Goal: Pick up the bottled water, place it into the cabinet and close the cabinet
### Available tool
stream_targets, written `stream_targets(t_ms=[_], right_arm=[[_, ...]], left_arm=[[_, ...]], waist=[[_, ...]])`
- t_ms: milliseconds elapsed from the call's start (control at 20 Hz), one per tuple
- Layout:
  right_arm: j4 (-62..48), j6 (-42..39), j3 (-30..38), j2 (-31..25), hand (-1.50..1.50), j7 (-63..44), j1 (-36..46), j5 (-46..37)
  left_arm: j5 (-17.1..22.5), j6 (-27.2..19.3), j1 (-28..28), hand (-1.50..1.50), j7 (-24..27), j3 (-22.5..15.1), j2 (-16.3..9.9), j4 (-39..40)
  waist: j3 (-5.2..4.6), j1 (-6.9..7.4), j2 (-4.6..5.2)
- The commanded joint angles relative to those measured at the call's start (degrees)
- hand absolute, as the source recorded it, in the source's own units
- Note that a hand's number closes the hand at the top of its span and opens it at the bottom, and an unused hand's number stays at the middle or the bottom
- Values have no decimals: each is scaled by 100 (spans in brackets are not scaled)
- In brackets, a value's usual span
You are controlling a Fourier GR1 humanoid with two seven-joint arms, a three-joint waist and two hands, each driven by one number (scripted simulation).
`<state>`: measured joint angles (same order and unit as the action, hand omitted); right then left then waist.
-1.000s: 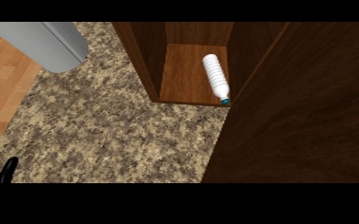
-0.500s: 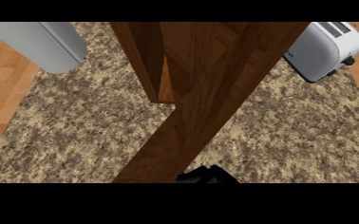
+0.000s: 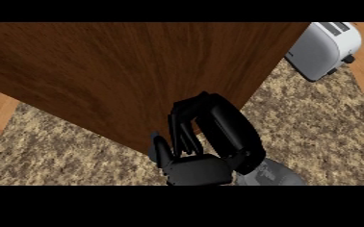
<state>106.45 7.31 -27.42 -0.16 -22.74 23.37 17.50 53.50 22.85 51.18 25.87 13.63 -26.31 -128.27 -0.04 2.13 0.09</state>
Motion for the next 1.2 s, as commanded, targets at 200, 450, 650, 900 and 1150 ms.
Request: stream_targets(t_ms=[200, 450, 650, 900, 1150], right_arm=[[-1234, -690, 1542, -73, 150, -51, 1240, 942], [-2140, -1138, 1804, -174, 150, 236, 1588, 923], [-2759, -1461, 1956, -237, 150, 283, 2103, 941], [-3463, -1807, 2262, -343, 150, 498, 2504, 1012], [-3703, -1637, 2030, 1, 150, 665, 2605, 863]], left_arm=[[483, 489, 327, -150, -174, 705, 253, 3], [632, 955, 283, -150, -378, 943, 387, 258], [1027, 1166, 498, -150, -482, 1302, 377, 166], [728, 1160, 500, -150, -635, 1052, 659, 38], [928, 922, 147, -150, -849, 1077, 421, 23]], waist=[[7, -75, -1], [4, -97, -7], [4, -66, -4], [4, 4, 21], [2, -14, 43]])
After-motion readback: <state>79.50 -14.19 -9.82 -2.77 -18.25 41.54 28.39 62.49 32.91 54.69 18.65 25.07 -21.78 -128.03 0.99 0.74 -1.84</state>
